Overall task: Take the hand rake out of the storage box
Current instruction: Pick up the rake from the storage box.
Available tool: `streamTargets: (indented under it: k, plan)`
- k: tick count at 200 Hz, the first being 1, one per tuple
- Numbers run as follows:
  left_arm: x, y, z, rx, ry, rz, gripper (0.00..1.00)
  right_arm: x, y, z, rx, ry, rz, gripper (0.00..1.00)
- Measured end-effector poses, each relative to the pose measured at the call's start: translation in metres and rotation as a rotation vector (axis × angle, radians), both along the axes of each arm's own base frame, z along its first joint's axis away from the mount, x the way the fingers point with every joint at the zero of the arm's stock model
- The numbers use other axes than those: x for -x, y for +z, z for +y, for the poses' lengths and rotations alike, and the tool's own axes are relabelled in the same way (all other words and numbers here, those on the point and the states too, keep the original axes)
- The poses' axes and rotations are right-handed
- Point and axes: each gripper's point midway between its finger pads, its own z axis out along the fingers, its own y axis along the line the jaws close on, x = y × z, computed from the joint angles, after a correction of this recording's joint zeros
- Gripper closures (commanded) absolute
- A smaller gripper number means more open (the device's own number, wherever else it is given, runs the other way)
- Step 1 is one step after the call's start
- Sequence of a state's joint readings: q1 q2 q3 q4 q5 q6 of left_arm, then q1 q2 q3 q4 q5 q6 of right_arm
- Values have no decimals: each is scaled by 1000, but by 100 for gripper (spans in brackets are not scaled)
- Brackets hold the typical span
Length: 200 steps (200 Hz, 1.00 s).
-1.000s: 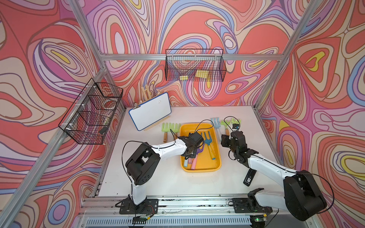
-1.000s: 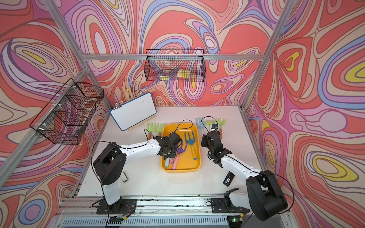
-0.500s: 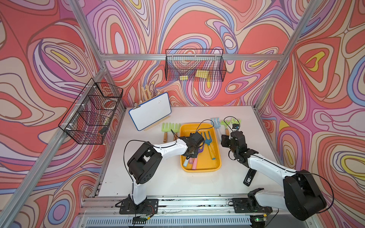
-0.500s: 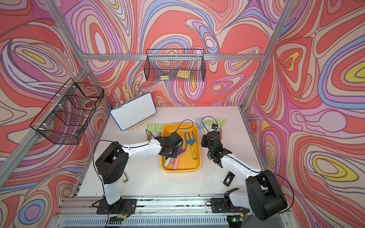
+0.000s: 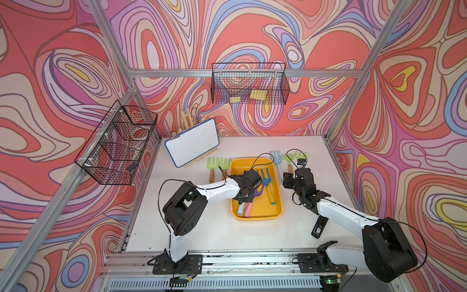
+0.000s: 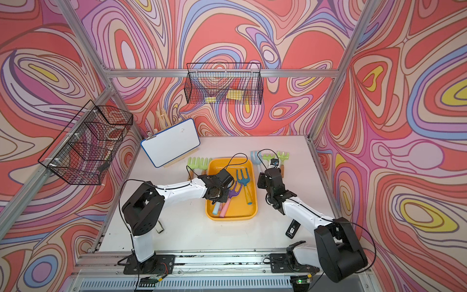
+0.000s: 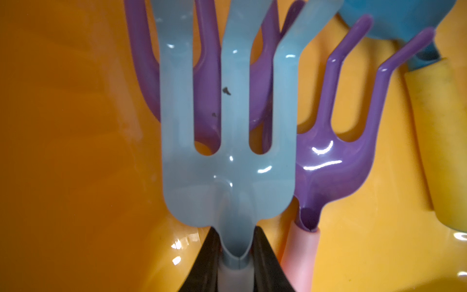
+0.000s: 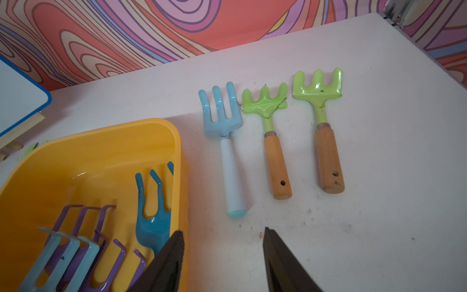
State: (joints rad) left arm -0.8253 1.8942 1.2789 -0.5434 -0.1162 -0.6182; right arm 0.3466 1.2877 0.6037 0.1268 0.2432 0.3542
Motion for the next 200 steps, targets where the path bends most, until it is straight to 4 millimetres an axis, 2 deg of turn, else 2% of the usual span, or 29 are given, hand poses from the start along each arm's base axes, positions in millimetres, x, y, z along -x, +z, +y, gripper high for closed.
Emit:
streamTargets:
  k: [39, 91, 142, 200]
  plan:
    - [3, 9, 3, -1, -12, -4, 86, 0, -1, 0, 1, 0, 4, 45]
    - [9, 33, -1, 21, -41, -40, 87, 0, -2, 0, 2, 0, 4, 45]
    - [7, 85, 4, 57, -48, -141, 89, 0, -2, 0, 2, 0, 5, 45]
    - [7, 141, 33, 48, -18, -288, 89, 0, -3, 1, 2, 4, 10, 47]
